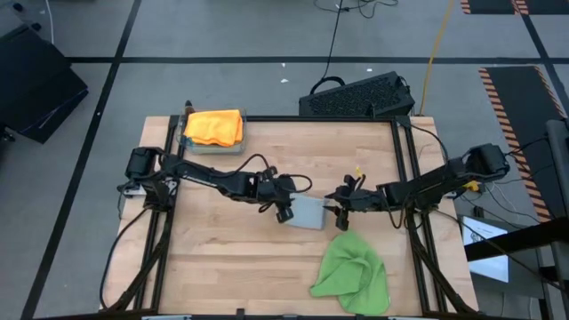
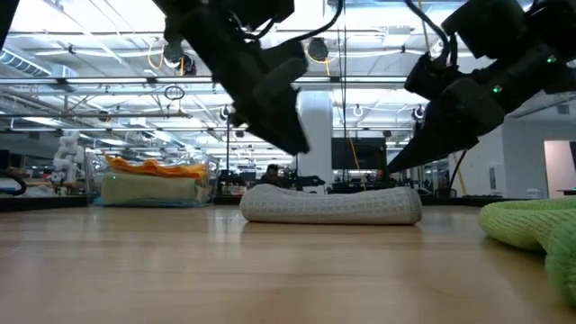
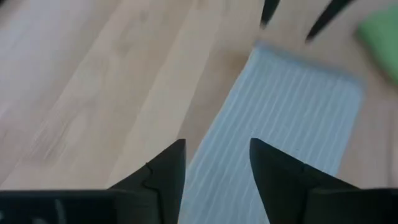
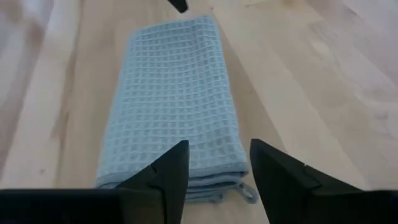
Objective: Fold microfiber towels
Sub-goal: Stack the gray microfiber cloth on top of the orange microfiber cloth
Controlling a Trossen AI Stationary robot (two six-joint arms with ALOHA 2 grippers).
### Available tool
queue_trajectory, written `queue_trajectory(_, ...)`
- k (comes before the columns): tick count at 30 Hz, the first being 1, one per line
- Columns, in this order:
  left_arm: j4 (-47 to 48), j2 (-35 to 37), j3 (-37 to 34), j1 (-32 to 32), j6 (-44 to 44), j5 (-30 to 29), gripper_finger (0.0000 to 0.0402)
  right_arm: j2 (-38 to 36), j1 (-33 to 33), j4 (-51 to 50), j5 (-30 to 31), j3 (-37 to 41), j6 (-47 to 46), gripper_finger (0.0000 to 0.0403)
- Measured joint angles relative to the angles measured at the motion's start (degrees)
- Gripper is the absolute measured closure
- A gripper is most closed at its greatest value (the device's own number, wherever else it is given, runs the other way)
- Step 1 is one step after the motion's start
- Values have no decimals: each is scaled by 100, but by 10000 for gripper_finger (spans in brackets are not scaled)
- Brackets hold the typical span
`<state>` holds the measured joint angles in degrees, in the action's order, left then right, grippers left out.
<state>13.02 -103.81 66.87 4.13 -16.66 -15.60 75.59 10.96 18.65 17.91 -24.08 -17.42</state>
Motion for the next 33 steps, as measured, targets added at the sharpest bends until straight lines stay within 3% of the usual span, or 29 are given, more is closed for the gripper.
queue_trajectory(7,-421,-455,-6,387,0,-92,250,-50,536,38,17,339,151,239)
queue_trajectory(9,-989,-459,-2,537,132,-262,253,-48,730,160,39,423,189,239)
queue_trajectory(15,-2161,-784,9,1193,1093,-901,220,-50,1134,377,661,511,197,239)
queue_trajectory(22,-1505,-1292,311,1567,984,-1453,142,-48,1275,379,739,509,104,238)
queue_trajectory(28,-17,-1634,878,1485,759,-1492,135,-48,1445,415,609,409,-33,238)
queue_trajectory(33,142,-1759,1046,1259,1077,-1361,136,-48,1467,388,619,413,-139,238)
